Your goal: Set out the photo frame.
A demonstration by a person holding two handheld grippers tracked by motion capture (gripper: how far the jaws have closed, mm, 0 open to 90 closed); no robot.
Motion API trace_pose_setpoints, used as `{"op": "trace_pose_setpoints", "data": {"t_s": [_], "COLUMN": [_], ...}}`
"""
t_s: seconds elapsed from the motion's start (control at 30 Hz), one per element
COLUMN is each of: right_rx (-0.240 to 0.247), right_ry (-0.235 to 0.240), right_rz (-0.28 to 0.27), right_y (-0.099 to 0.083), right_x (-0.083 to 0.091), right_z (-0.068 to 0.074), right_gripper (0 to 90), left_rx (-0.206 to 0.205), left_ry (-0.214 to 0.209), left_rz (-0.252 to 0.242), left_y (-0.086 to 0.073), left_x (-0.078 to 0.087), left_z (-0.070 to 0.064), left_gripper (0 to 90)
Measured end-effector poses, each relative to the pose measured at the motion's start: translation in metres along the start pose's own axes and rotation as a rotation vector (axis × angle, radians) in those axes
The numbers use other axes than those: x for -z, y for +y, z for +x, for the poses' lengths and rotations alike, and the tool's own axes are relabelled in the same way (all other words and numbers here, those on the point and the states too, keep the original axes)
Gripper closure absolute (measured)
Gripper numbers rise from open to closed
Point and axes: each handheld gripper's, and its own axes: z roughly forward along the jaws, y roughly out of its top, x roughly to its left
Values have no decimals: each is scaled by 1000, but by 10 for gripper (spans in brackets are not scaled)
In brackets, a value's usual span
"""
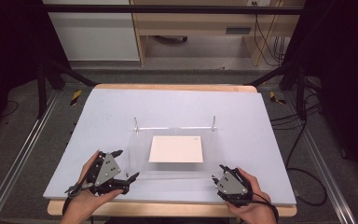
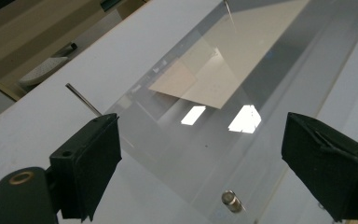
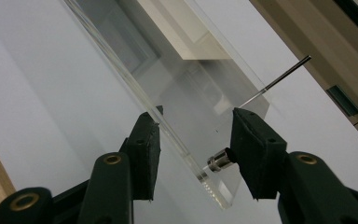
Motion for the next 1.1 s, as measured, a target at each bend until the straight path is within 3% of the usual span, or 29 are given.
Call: {"op": "trace_pose_setpoints", "data": {"t_s": [0.13, 0.2, 0.3, 0.73, 0.97, 1.1], "right_rx": [-3, -5, -7, -6, -9, -12], "right_ry": [-1, -1, -2, 0, -2, -1], "right_rz": [0, 2, 0, -1, -6, -6], "right_y": [0, 1, 1, 1, 2, 2], "right_x": [0, 0, 0, 0, 1, 1], "right_z": [0, 0, 0, -1, -2, -2], "right_gripper": [532, 532, 533, 533, 533, 533], "left_rx": [-94, -120, -141, -235, -302, -331], "left_ry": [3, -3, -30, -43, -18, 1], "left_rz": [27, 40, 41, 64, 94, 71], "left_y": [-2, -3, -2, 0, -1, 2], "left_x": [-4, -6, -8, -14, -20, -22], "left_z": [-12, -16, -21, -36, -43, -48], "left_gripper": [196, 206, 233, 356, 406, 438]}}
